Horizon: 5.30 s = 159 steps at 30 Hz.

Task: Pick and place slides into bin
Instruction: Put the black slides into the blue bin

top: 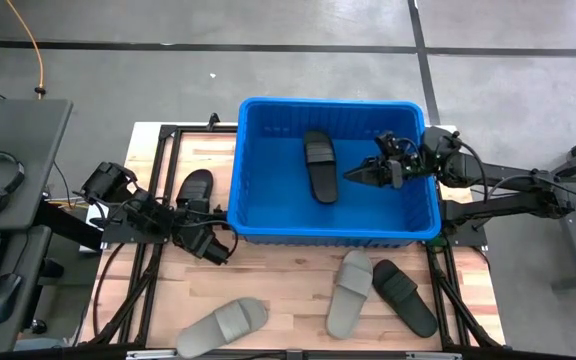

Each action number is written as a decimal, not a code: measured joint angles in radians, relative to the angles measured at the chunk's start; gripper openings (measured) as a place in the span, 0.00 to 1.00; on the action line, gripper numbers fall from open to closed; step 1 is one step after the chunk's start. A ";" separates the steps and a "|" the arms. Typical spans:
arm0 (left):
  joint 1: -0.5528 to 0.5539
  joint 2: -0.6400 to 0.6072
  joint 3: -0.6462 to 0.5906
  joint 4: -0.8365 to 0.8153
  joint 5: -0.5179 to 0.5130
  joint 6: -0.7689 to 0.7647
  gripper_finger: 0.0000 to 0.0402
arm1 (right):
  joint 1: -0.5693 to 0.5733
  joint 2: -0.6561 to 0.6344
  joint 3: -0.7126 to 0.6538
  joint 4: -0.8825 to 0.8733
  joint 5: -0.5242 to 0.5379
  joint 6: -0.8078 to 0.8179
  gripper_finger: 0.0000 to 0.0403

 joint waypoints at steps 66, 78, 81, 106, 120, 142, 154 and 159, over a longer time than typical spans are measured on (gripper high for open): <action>0.001 0.040 0.006 0.036 -0.014 -0.030 0.31 | -0.173 -0.003 0.000 -0.111 -0.002 -0.301 0.44; 0.000 0.040 0.006 0.045 -0.059 -0.081 0.31 | -0.173 -0.003 0.000 -0.112 -0.019 -0.311 0.44; -0.002 0.040 0.006 0.047 -0.054 -0.056 0.31 | -0.173 -0.003 0.000 -0.122 -0.019 -0.309 0.44; 0.001 0.040 0.006 0.020 0.066 -0.125 0.31 | -0.189 -0.003 0.000 -0.141 0.031 -0.144 0.44; 0.000 0.040 0.006 -0.074 0.020 -0.050 0.31 | -0.211 -0.001 0.000 -0.141 0.052 -0.103 0.44; 0.001 0.040 0.006 -0.074 -0.036 -0.018 0.14 | -0.149 -0.001 0.000 -0.152 0.097 -0.122 0.44; 0.001 0.040 0.006 -0.069 -0.037 -0.026 0.00 | -0.149 -0.001 0.000 -0.161 0.096 -0.133 0.44; 0.001 0.040 0.006 -0.068 -0.037 -0.027 0.02 | -0.149 -0.001 0.000 -0.173 0.095 -0.136 0.44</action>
